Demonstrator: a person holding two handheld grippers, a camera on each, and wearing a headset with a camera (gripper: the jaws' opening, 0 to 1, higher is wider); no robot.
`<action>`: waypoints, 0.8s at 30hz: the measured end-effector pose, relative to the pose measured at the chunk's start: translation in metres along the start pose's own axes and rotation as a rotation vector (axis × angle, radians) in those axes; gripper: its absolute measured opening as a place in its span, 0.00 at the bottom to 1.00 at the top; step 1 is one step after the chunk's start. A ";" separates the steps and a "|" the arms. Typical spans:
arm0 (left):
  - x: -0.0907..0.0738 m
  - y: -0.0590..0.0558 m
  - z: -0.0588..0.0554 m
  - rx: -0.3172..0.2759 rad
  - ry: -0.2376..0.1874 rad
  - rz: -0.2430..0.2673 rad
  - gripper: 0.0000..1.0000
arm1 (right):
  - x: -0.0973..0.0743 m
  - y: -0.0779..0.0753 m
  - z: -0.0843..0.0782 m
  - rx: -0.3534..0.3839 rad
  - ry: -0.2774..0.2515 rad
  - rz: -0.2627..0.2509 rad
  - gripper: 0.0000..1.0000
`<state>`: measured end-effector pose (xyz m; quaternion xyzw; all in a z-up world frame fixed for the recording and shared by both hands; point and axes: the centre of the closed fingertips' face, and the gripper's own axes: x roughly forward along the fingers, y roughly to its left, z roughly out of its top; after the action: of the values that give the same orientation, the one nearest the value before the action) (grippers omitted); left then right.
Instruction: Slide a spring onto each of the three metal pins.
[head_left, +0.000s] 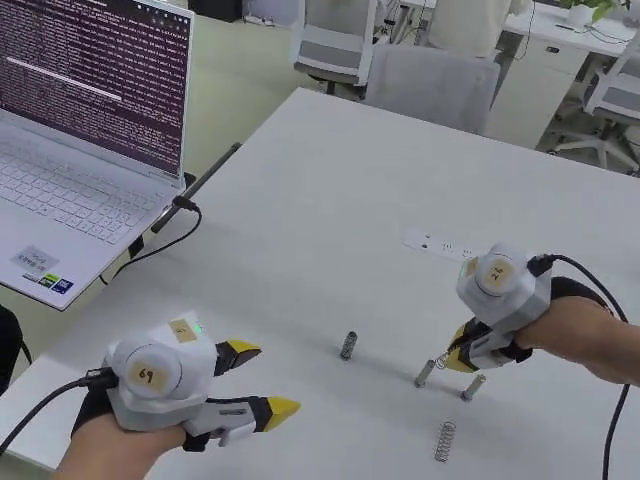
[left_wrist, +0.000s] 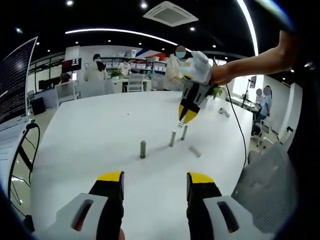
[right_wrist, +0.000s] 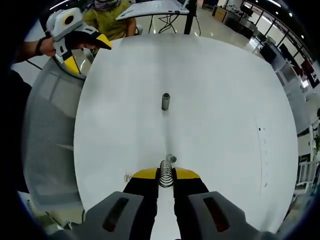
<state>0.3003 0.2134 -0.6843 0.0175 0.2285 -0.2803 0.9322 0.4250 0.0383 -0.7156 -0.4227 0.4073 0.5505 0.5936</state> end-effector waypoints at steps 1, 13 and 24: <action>0.000 0.000 0.000 -0.001 0.001 -0.001 0.45 | 0.001 0.000 0.000 0.000 0.002 0.000 0.08; -0.006 -0.002 -0.006 -0.012 0.014 -0.005 0.50 | 0.012 -0.008 -0.002 -0.002 0.030 0.007 0.08; -0.009 0.001 -0.008 -0.023 0.017 0.008 0.50 | 0.019 -0.010 -0.003 -0.014 0.049 0.018 0.08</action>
<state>0.2907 0.2204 -0.6876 0.0101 0.2397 -0.2739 0.9314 0.4365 0.0404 -0.7340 -0.4364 0.4219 0.5481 0.5755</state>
